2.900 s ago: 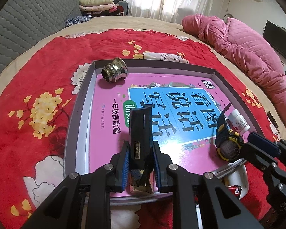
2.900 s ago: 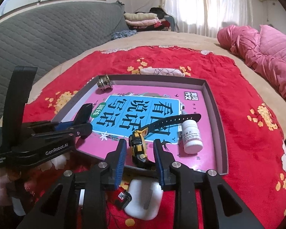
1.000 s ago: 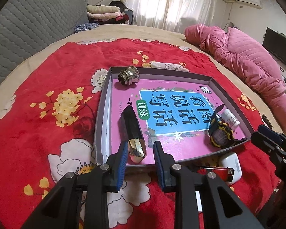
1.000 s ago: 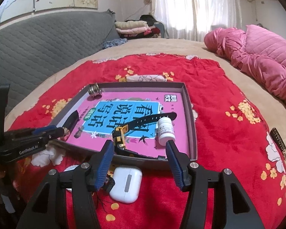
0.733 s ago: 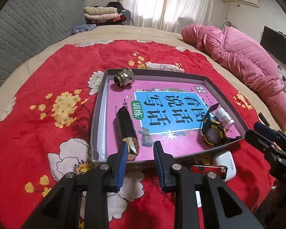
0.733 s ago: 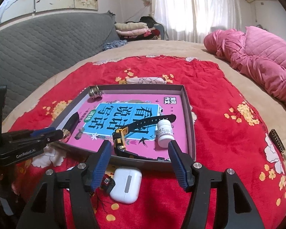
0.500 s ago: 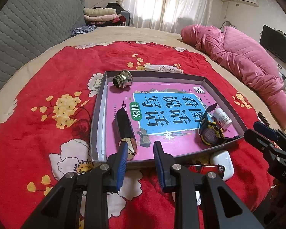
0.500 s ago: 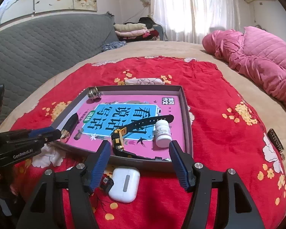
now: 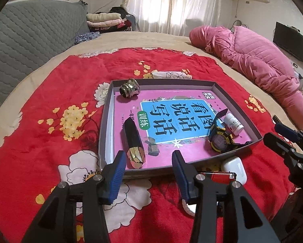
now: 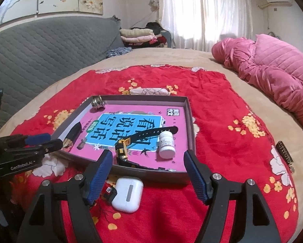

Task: Organize rigid objects
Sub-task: 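Withdraw both open tools from the tray toward the remaining objects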

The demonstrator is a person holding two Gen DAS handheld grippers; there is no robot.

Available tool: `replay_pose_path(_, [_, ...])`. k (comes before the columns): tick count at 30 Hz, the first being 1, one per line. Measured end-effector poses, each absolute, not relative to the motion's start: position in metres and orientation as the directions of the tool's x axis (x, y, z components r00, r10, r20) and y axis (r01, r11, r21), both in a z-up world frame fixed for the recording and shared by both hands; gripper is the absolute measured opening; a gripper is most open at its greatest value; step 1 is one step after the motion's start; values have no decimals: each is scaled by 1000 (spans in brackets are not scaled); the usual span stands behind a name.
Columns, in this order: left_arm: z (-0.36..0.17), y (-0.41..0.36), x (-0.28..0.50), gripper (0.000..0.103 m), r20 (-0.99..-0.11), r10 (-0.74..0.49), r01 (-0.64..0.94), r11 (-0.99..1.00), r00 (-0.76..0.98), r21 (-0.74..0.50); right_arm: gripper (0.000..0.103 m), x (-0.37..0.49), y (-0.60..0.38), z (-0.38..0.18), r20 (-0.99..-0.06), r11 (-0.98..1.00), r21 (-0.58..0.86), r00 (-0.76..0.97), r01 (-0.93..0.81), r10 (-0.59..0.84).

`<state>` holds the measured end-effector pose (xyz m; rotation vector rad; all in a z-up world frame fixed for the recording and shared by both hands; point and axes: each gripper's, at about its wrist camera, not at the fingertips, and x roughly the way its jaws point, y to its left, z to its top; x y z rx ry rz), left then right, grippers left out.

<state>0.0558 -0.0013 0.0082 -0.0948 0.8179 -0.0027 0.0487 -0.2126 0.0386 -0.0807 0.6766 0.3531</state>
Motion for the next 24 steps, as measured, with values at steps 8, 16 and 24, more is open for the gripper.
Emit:
replay_pose_path(8, [18, 5, 50, 47, -718, -52, -39, 993, 694, -110, 75, 44, -223, 43, -621, 949, 58, 733, -310, 277])
replay_pose_path(16, [22, 2, 39, 47, -715, -53, -28, 995, 697, -101, 75, 37, -223, 49, -612, 950, 45, 744, -308, 270])
replay_pose_path(24, [24, -8, 31, 47, -722, -56, -7, 996, 690, -84, 75, 30, -225, 54, -610, 950, 52, 743, -309, 275])
